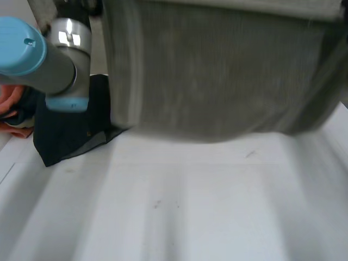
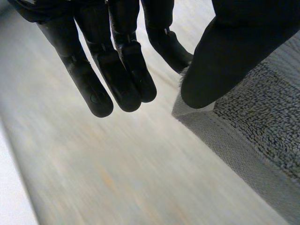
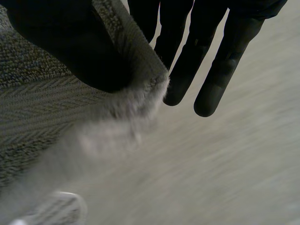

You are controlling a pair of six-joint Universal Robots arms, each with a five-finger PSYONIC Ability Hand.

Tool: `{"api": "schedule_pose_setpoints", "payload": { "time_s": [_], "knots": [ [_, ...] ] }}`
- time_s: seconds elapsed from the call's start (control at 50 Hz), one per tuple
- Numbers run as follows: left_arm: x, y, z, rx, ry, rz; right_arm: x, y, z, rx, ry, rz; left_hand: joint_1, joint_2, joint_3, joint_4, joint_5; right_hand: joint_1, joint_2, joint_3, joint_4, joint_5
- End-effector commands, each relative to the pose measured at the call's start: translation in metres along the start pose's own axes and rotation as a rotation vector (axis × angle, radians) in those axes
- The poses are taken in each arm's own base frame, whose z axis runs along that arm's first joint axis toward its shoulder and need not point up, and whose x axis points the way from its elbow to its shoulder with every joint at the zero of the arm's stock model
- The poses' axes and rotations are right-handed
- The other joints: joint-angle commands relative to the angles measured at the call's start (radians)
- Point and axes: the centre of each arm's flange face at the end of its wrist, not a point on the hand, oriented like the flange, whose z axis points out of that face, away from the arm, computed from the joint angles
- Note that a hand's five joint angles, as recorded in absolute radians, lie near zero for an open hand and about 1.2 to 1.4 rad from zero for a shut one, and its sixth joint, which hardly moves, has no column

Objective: Fold the laundry.

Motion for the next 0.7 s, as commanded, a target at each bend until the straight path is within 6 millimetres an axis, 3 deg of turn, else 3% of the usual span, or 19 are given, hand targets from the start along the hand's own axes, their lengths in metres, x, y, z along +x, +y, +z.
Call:
{"api": "schedule_pose_setpoints", "payload": {
  "time_s": [0.02, 0.12, 0.18, 0.26, 0.28, 0.42, 0.5, 0.58, 0.64, 0.7],
  "knots": [
    [-0.005, -0.015, 0.01, 0.155, -0.06, -0.009, 0.008, -0.019, 0.011, 0.199, 0.145, 0.043, 0.249, 0.198, 0.203, 0.196, 0.251, 0.261, 0.21, 0.202, 0.195, 0.2],
    [0.011, 0.017, -0.022, -0.013, 0.016, -0.008, -0.013, -0.003, 0.0, 0.106, 0.007, 0.059, 0.249, 0.198, 0.203, 0.196, 0.251, 0.261, 0.21, 0.202, 0.195, 0.2],
    [0.022, 0.034, -0.048, -0.104, 0.065, -0.01, -0.036, 0.017, -0.013, -0.005, -0.105, 0.074, 0.249, 0.198, 0.203, 0.196, 0.251, 0.261, 0.21, 0.202, 0.195, 0.2],
    [0.031, 0.055, -0.086, -0.244, 0.13, -0.002, -0.065, 0.048, -0.036, -0.163, -0.246, 0.09, 0.249, 0.198, 0.203, 0.196, 0.251, 0.261, 0.21, 0.202, 0.195, 0.2],
    [0.034, 0.065, -0.107, -0.322, 0.166, 0.004, -0.072, 0.054, -0.042, -0.194, -0.273, 0.094, 0.249, 0.198, 0.203, 0.196, 0.251, 0.261, 0.21, 0.202, 0.195, 0.2],
    [0.04, 0.08, -0.173, -0.527, 0.265, 0.007, -0.119, 0.105, -0.09, -0.424, -0.477, 0.135, 0.249, 0.198, 0.203, 0.196, 0.251, 0.261, 0.21, 0.202, 0.195, 0.2],
    [0.037, 0.076, -0.187, -0.561, 0.279, 0.005, -0.127, 0.119, -0.102, -0.493, -0.509, 0.17, 0.249, 0.198, 0.203, 0.196, 0.251, 0.261, 0.21, 0.202, 0.195, 0.2],
    [0.034, 0.069, -0.19, -0.562, 0.279, 0.009, -0.116, 0.136, -0.104, -0.578, -0.452, 0.289, 0.249, 0.198, 0.203, 0.196, 0.251, 0.23, 0.179, 0.171, 0.164, 0.17],
    [0.031, 0.063, -0.189, -0.554, 0.273, 0.011, -0.108, 0.142, -0.102, -0.621, -0.401, 0.382, 0.249, 0.198, 0.203, 0.196, 0.251, -0.087, -0.137, -0.146, -0.152, -0.147],
    [0.027, 0.057, -0.186, -0.542, 0.264, 0.012, -0.107, 0.143, -0.103, -0.642, -0.386, 0.426, 0.249, 0.198, 0.203, 0.196, 0.251, -0.19, -0.24, -0.249, -0.256, -0.25]
  ]
}}
